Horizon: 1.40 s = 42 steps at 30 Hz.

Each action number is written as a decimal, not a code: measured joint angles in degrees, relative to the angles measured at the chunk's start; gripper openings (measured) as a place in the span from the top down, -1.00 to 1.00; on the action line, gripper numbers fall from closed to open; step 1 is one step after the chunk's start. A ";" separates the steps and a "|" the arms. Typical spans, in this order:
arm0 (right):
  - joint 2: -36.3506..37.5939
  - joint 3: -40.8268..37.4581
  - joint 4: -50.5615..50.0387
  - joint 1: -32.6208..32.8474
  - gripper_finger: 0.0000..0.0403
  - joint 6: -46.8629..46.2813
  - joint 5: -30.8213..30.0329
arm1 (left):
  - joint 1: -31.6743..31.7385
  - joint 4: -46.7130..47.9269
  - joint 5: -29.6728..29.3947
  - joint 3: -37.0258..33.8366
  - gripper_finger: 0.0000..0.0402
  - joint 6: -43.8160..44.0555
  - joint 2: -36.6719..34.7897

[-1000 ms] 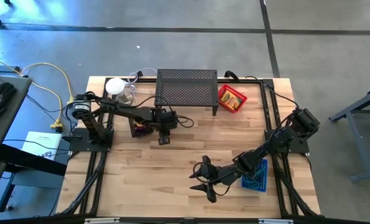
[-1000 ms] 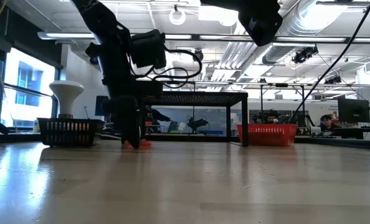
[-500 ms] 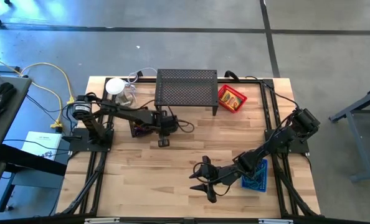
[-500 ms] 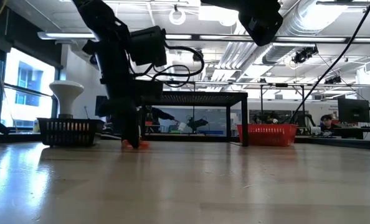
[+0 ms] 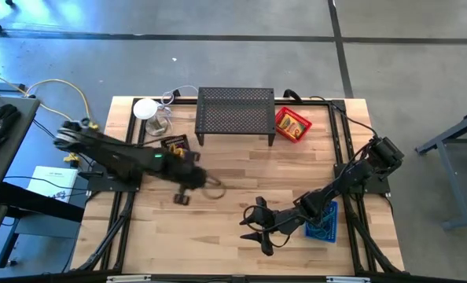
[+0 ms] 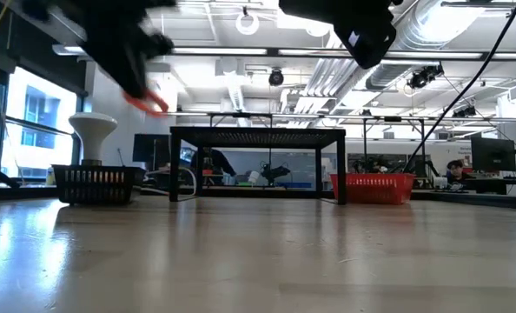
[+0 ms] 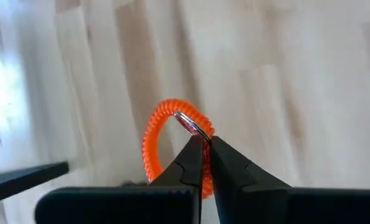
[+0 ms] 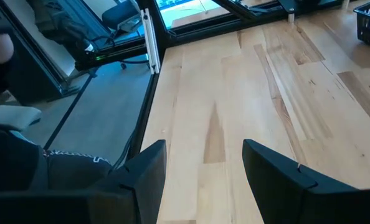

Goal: Pick & Place Office Desk Supplies
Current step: Put the orange spring keychain into the black basket

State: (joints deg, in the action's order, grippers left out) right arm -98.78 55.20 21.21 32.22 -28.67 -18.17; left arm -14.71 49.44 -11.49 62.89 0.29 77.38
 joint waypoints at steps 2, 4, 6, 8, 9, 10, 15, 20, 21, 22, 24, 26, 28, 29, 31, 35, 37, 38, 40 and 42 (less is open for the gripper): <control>0.00 0.00 0.00 -0.29 0.01 0.00 -0.13 | -2.30 2.91 -1.39 0.00 0.97 1.11 -3.89; 0.00 0.00 0.02 -0.56 0.01 0.00 -0.32 | -3.35 6.89 -4.59 0.00 0.97 3.90 -7.15; 0.00 0.00 0.04 -0.96 0.01 0.00 -0.33 | -3.07 11.89 -8.05 0.00 0.97 8.39 -10.05; 0.00 0.00 0.09 -1.45 0.01 -0.03 -0.31 | -1.79 16.70 -9.88 -0.39 0.97 14.21 -12.14; 0.00 0.00 0.11 -1.70 0.01 -0.28 -0.31 | -0.81 18.71 -9.96 -0.78 0.97 17.14 -13.04; 0.00 0.00 0.09 -2.00 0.01 -0.67 -0.31 | 0.20 19.99 -9.92 -1.25 0.97 19.65 -13.80; 0.00 0.00 0.68 -3.63 0.01 -1.86 -0.31 | 5.27 21.05 -9.90 -5.00 0.97 23.78 -16.23; 0.00 0.00 1.44 -5.63 0.01 -5.94 -0.30 | 12.11 18.50 -9.71 -10.78 0.97 18.79 -16.63; 0.00 0.00 1.56 -5.96 0.01 -6.46 -0.30 | 13.58 17.41 -9.31 -12.05 0.97 17.28 -16.64; 0.00 0.00 1.56 -6.22 0.01 -6.91 -0.31 | 14.93 15.89 -8.25 -13.33 0.97 15.63 -16.65; 0.00 0.00 1.51 -6.73 0.01 -7.30 -0.31 | 17.42 12.23 -4.97 -15.59 0.97 12.31 -16.63; 0.00 0.00 1.53 -7.03 0.01 -7.32 -0.31 | 19.71 10.97 -1.83 -16.30 0.97 10.35 -16.32; 0.00 0.00 1.51 -7.23 0.01 -7.30 -0.31 | 21.28 10.86 -1.31 -16.28 0.97 10.12 -15.57; 0.00 0.00 1.53 -7.23 0.01 -7.30 -0.31 | 21.91 10.88 -1.31 -16.28 0.97 10.15 -15.27; 0.00 0.00 1.57 -7.23 0.01 -7.30 -0.31 | 23.07 10.88 -1.29 -16.26 0.96 10.13 -14.86; 0.00 0.00 1.35 -7.07 0.01 -7.26 0.15 | 24.37 10.88 -1.31 -16.25 0.87 10.13 -13.40; 0.00 0.00 1.26 -6.74 0.01 -7.23 0.15 | 24.84 10.82 -1.31 -16.24 0.81 10.13 -12.46; 0.00 0.00 1.30 -6.57 0.01 -7.19 0.15 | 24.99 10.86 -1.31 -16.24 0.77 10.09 -11.92; 0.00 0.00 1.24 -6.20 0.01 -7.13 0.15 | 25.12 10.85 -1.33 -16.24 0.69 10.08 -10.99; 0.00 0.00 1.17 -5.74 0.01 -6.86 0.15 | 25.12 10.82 -1.33 -16.21 0.62 10.08 -10.06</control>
State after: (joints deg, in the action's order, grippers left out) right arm -98.78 55.20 22.38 26.48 -35.53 -18.02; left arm 10.41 60.26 -12.82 46.68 10.37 67.32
